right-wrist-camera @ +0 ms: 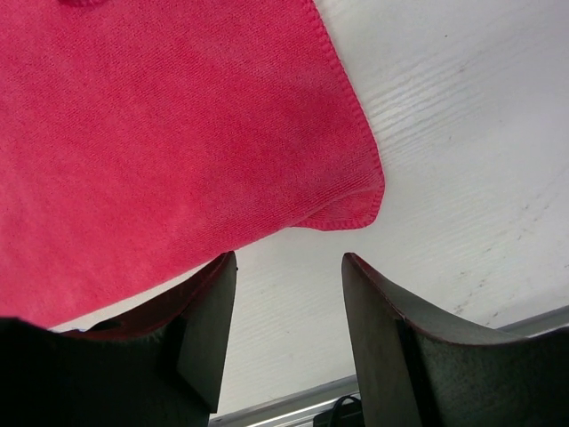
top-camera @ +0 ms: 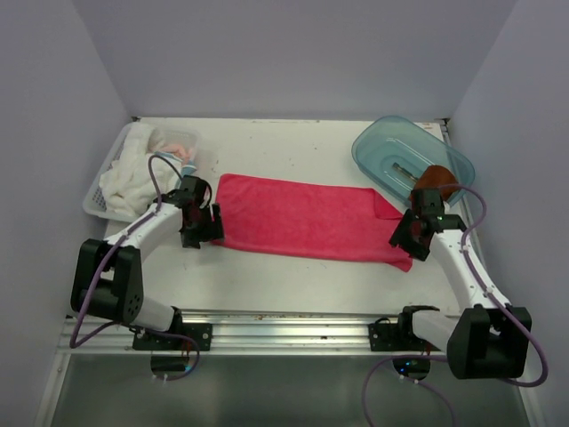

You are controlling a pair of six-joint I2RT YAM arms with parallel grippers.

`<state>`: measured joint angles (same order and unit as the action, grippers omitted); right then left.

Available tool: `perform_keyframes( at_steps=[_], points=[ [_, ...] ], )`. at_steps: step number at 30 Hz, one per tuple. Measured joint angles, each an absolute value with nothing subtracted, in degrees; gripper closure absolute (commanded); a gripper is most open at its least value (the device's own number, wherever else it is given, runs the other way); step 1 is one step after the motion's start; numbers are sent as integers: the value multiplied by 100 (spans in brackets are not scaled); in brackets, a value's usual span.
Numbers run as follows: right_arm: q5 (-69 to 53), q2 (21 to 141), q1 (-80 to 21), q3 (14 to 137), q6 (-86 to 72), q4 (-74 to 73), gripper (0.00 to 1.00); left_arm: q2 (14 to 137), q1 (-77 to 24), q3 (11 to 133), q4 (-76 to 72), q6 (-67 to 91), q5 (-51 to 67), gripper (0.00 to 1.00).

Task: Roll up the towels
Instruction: Flatten the towel

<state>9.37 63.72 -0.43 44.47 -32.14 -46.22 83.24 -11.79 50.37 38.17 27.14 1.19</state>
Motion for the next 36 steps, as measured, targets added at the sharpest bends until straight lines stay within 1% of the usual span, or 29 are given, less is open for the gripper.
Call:
perform_keyframes(
  at_steps=[1,3,4,6,7,8,11,14,20,22,24,27,28,30,33,36],
  points=[
    [915,6399,-43,4429,-3214,-4611,46,8340,-1179,4945,3780,2742,115,27],
    [854,6438,-36,4392,-3218,-4571,46,8394,-1179,4871,3688,2764,115,34],
    [814,6453,-36,4377,-3218,-4556,46,8451,-1181,4871,3592,2786,117,43],
    [784,6488,-36,4346,-3218,-4534,46,8641,-1181,4873,3334,2834,148,65],
    [775,6510,-36,4333,-3218,-4515,46,8755,-1181,4880,3229,2847,180,95],
    [773,6528,-36,4318,-3218,-4501,46,8864,-1181,4890,3151,2875,226,100],
    [749,6549,-36,4228,-3221,-4453,46,9043,-1181,5054,3127,2827,333,100],
    [749,6549,-36,4182,-3225,-4453,45,8952,-1181,5470,3223,2834,283,100],
    [714,6552,-36,4176,-3225,-4445,45,8020,-814,6198,3251,2847,305,100],
    [648,6563,-36,4160,-3245,-4407,46,7885,-679,6407,3234,2847,331,100],
    [624,6563,-36,4097,-3280,-4368,46,7883,-648,6479,3221,2851,373,100],
    [561,6556,-36,3924,-3391,-4359,50,8005,-655,6479,3277,2858,451,100],
    [491,6541,-36,3837,-3439,-4355,54,8055,-655,6479,3288,2873,460,100],
    [344,6460,-36,3597,-3538,-4313,55,8128,-652,6479,3293,2897,462,100],
    [69,6217,-56,3186,-3719,-4278,55,8206,-655,6479,3293,2899,486,100],
    [-106,5975,-154,2912,-3903,-4274,52,8270,-655,6482,3293,2899,508,100]
  ],
)
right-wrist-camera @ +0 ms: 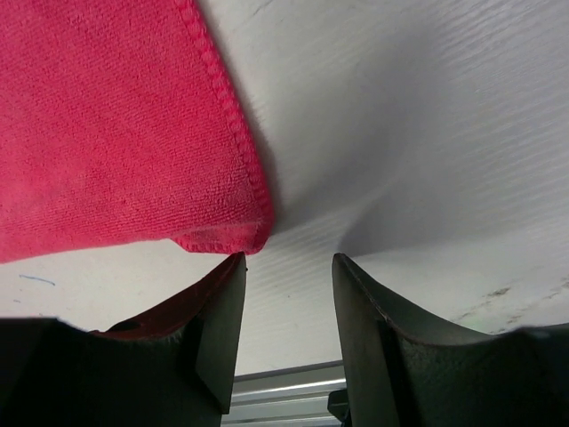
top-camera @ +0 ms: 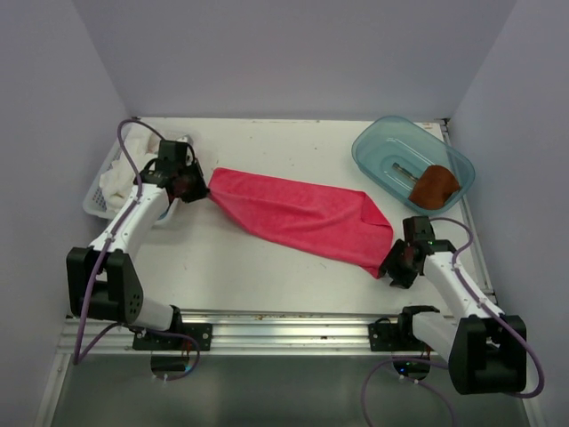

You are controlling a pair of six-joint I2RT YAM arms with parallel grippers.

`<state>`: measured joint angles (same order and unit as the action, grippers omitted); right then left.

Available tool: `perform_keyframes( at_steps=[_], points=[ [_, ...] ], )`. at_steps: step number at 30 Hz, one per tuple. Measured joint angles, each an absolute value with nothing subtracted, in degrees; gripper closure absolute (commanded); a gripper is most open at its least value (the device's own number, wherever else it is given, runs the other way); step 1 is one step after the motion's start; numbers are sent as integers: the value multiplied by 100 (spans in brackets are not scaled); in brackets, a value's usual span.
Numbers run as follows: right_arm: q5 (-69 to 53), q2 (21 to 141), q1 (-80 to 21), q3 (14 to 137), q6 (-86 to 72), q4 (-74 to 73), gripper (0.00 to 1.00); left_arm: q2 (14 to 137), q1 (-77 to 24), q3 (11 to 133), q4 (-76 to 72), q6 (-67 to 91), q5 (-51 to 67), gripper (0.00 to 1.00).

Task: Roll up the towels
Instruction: Flatten the towel

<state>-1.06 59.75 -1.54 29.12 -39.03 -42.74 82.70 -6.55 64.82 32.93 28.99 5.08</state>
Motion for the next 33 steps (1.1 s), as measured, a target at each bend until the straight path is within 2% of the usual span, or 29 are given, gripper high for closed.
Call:
perform_keyframes(
  at_steps=[8,11,12,15,16,17,24,33],
  points=[
    [-314,5933,-329,2716,-4163,-4016,52,8348,-655,6482,3293,2921,587,100],
    [-327,6012,-355,2720,-4226,-3946,59,8348,-655,6482,3295,2943,589,100],
    [-325,6047,-390,2733,-4250,-3916,68,8348,-655,6482,3293,2945,591,100],
    [-257,6160,-563,2746,-4340,-3785,82,8348,-655,6482,3295,2945,589,100],
    [-250,6195,-613,2746,-4372,-3732,96,8348,-655,6482,3295,2947,593,100],
    [-244,6235,-650,2751,-4388,-3677,100,8348,-655,6484,3295,2947,600,100],
    [217,6399,-714,3288,-4370,-3863,100,8348,-652,6735,3483,2943,622,100],
    [1144,6381,-615,5927,-3708,-4416,100,9054,-639,8864,3865,2888,707,100]
  ],
)
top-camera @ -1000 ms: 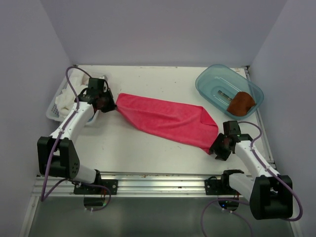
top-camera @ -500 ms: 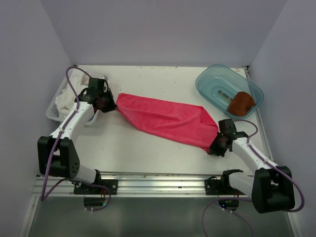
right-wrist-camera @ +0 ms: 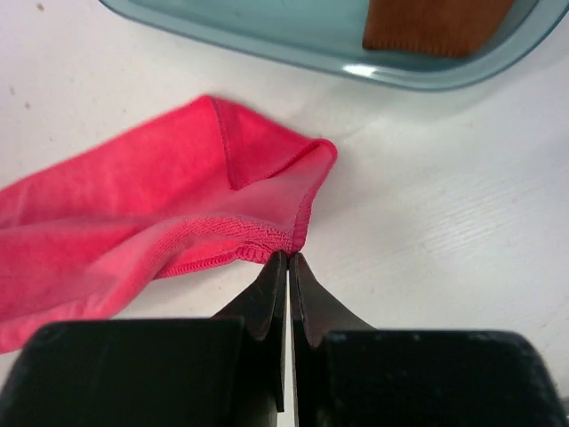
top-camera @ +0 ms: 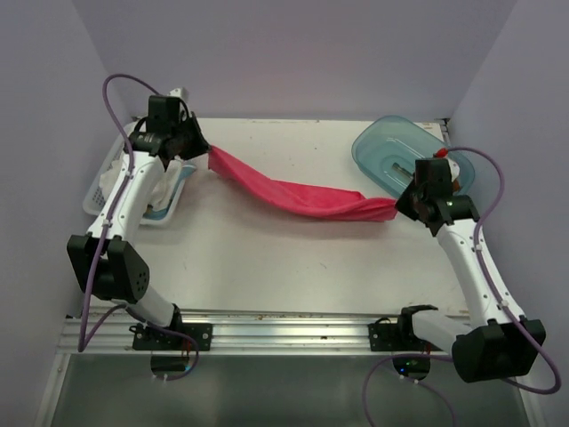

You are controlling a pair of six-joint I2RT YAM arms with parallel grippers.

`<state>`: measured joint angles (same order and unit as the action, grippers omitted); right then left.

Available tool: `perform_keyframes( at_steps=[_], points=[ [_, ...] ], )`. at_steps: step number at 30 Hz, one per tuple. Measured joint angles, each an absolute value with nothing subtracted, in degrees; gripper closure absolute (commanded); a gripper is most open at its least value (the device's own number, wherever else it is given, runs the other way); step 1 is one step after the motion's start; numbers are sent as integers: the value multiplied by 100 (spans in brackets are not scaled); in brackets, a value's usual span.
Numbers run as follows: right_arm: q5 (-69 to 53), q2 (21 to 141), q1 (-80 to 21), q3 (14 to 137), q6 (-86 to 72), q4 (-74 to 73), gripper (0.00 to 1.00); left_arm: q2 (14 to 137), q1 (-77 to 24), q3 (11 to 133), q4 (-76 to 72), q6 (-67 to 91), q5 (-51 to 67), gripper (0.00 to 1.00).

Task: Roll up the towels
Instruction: Flatten the towel

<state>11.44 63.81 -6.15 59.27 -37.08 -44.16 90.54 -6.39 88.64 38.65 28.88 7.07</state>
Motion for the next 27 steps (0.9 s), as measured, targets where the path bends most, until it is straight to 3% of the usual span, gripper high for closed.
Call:
perform_keyframes(
  at_steps=[7,8,10,11,12,13,18,25,27],
  points=[
    [1605,5961,-567,6134,-3509,-4803,100,9072,-447,9039,3977,2794,729,100],
    [1649,5802,-567,5935,-3511,-4932,100,8973,-410,8805,3962,2781,703,94],
    [1730,5505,-569,5496,-3535,-5203,100,8757,-353,8281,4064,2689,642,60],
    [1728,5424,-580,5319,-3544,-5332,79,8685,-336,8062,4112,2635,611,27],
    [1712,5415,-576,5223,-3586,-5457,67,8667,-320,7905,4163,2580,615,17],
    [1693,5498,-572,5207,-3605,-5540,60,8713,-311,7835,4200,2578,661,13],
    [1476,6593,-572,5415,-3636,-5413,60,9487,-370,8228,4265,2526,764,15],
    [1243,6436,-572,5260,-3693,-5214,62,9284,-576,7778,4115,2438,740,37],
    [1225,6414,-572,5221,-3693,-5157,62,9157,-587,7498,4115,2438,716,38]
  ],
)
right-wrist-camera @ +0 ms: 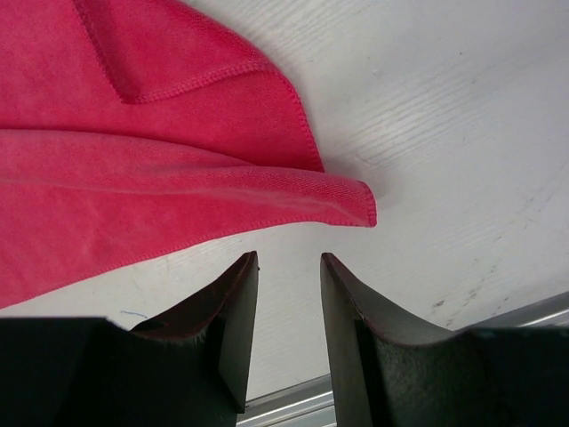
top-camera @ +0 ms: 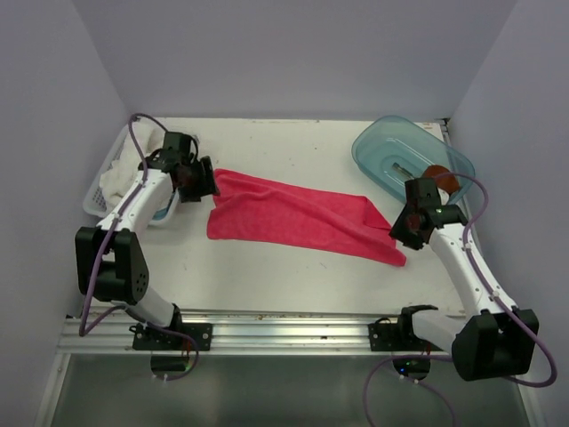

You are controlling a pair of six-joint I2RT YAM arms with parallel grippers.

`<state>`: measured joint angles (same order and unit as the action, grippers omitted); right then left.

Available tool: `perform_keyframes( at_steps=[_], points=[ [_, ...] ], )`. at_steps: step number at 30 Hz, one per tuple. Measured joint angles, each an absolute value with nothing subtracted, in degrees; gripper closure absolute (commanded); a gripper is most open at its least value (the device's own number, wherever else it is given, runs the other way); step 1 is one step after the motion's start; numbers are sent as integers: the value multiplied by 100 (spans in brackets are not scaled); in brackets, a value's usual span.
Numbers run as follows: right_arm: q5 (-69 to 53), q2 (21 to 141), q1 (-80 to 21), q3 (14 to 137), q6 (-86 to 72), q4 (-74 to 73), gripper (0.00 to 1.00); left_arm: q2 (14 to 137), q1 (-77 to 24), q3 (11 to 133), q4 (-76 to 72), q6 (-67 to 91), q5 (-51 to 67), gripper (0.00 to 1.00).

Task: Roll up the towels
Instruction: Flatten the towel

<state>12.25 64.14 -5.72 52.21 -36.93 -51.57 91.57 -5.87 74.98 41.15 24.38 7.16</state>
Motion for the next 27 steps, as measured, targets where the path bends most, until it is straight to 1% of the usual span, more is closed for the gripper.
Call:
perform_keyframes(
  at_steps=[3,4,7,12,17,27],
  points=[
    [1194,6405,-572,5061,-3708,-5098,62,8943,-676,6855,4014,2473,567,43],
    [1173,6392,-572,4987,-3712,-5076,62,8844,-731,6591,3951,2502,489,47],
    [1087,6333,-572,4801,-3726,-5070,63,8490,-875,5857,3924,2694,292,47],
    [1059,6292,-572,4722,-3730,-5046,63,8204,-906,5148,3710,3061,-14,47],
    [1048,6292,-572,4722,-3730,-5019,63,8331,-906,4917,3299,3332,-169,48],
    [1046,6283,-572,4722,-3732,-5015,63,8908,-932,4910,2700,3557,-311,54]
  ],
)
